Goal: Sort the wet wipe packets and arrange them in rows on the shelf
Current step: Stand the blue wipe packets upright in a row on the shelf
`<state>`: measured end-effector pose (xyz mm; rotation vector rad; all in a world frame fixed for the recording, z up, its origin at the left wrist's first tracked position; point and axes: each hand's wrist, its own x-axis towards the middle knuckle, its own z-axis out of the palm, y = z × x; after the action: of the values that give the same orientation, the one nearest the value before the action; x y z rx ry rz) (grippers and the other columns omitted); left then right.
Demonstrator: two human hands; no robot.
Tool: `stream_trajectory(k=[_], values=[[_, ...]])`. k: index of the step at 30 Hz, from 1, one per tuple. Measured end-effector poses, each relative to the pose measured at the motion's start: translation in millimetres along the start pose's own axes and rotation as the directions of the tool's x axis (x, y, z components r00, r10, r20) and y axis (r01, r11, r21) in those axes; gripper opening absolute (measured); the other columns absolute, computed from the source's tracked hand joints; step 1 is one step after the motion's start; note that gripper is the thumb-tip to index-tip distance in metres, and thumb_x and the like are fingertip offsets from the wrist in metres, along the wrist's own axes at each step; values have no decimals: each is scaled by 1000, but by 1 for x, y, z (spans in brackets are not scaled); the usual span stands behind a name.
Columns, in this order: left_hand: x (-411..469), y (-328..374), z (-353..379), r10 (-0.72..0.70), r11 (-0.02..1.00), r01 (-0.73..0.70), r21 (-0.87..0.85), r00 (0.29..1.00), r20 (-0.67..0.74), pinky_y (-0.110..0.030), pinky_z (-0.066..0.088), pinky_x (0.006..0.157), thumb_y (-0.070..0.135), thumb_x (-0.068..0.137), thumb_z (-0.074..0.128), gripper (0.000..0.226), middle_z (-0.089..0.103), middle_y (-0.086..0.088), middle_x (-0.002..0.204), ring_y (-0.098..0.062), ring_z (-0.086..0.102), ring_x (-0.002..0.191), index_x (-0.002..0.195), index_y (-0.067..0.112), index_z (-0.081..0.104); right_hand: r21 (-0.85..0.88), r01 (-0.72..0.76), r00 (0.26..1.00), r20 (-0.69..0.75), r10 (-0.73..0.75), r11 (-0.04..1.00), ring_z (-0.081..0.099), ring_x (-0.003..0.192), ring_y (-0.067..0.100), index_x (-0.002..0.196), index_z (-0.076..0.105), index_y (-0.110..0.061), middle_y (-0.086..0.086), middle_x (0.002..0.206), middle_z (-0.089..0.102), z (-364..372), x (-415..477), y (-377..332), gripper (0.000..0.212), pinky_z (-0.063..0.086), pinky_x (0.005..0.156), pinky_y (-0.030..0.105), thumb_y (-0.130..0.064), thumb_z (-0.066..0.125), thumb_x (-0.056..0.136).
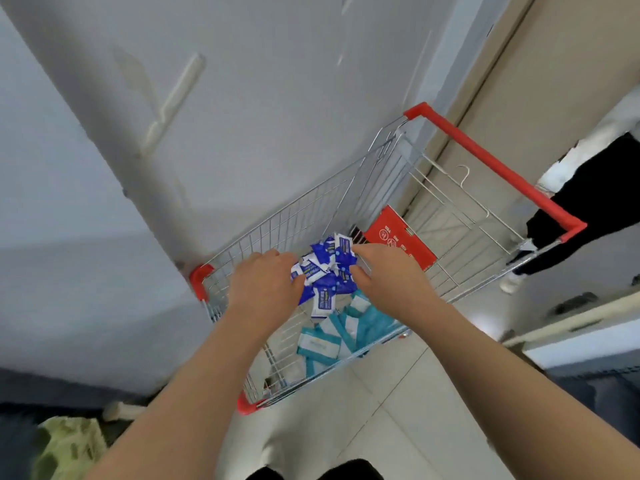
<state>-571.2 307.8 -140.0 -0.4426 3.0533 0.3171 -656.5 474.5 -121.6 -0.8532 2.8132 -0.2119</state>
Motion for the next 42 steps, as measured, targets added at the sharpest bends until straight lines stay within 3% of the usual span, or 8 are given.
stream_trajectory(k=[13, 22, 26, 30, 33, 35, 39, 42], values=[[174, -22, 198, -391, 866, 450, -218, 881, 267, -36, 51, 85, 33, 93, 51, 27, 65, -3, 114, -24, 60, 102, 115, 21, 62, 166, 7, 968, 246, -48, 986, 50, 124, 26, 141, 45, -15, 8, 138, 53, 154, 220, 137, 46, 39, 101, 34, -31, 48, 98], [250, -38, 354, -477, 788, 589, -180, 769, 427, -39, 43, 96, 36, 93, 53, 41, 55, -11, 130, -31, 53, 118, 127, 12, 54, 251, -111, 935, 355, 15, 962, 37, 136, 24, 144, 40, -11, 12, 148, 40, 301, 320, 211, 48, 28, 109, 31, -27, 47, 99], [271, -52, 406, -526, 706, 672, -222, 708, 471, -40, 46, 92, 36, 91, 59, 46, 55, -18, 125, -35, 55, 110, 125, 6, 51, 310, -249, 926, 353, 131, 918, 43, 128, 29, 145, 38, -20, 18, 144, 36, 345, 342, 228, 52, 34, 104, 32, -27, 53, 96], [284, -60, 437, -609, 599, 760, -253, 637, 472, -42, 45, 96, 40, 83, 68, 70, 49, -23, 126, -37, 51, 114, 133, 0, 39, 421, -254, 956, 245, 161, 871, 55, 80, 16, 133, 50, -25, 13, 123, 50, 369, 350, 230, 48, 43, 81, 24, -22, 66, 88], [290, -61, 444, -692, 403, 826, -395, 557, 459, -40, 45, 95, 32, 71, 82, 84, 49, -16, 126, -31, 50, 116, 131, -1, 34, 484, -239, 969, 177, 173, 842, 55, 89, 14, 120, 52, -21, 9, 112, 52, 376, 352, 232, 48, 39, 78, 18, -14, 74, 79], [288, -64, 443, -728, 268, 837, -477, 500, 468, -35, 47, 81, 23, 70, 84, 71, 57, -9, 111, -26, 57, 100, 122, 3, 41, 522, -243, 970, 108, 219, 818, 50, 103, 20, 122, 48, -16, 3, 109, 45, 376, 352, 233, 59, 40, 87, 24, -9, 79, 73], [273, -74, 426, -676, 285, 785, -551, 572, 465, -23, 49, 61, 20, 78, 76, 25, 67, 1, 85, -13, 63, 71, 99, 15, 63, 694, -303, 947, 141, 290, 653, 64, 98, 10, 140, 26, -20, -7, 110, 61, 368, 349, 234, 80, 50, 91, 28, 1, 70, 77], [253, -72, 409, -575, 120, 743, -659, 593, 564, -30, 56, 71, 20, 83, 73, 10, 71, 2, 83, -16, 68, 74, 87, 25, 65, 667, -296, 947, 109, 304, 684, 63, 103, 19, 138, 25, -36, -14, 108, 63, 363, 347, 236, 81, 48, 96, 46, -25, 68, 70]])
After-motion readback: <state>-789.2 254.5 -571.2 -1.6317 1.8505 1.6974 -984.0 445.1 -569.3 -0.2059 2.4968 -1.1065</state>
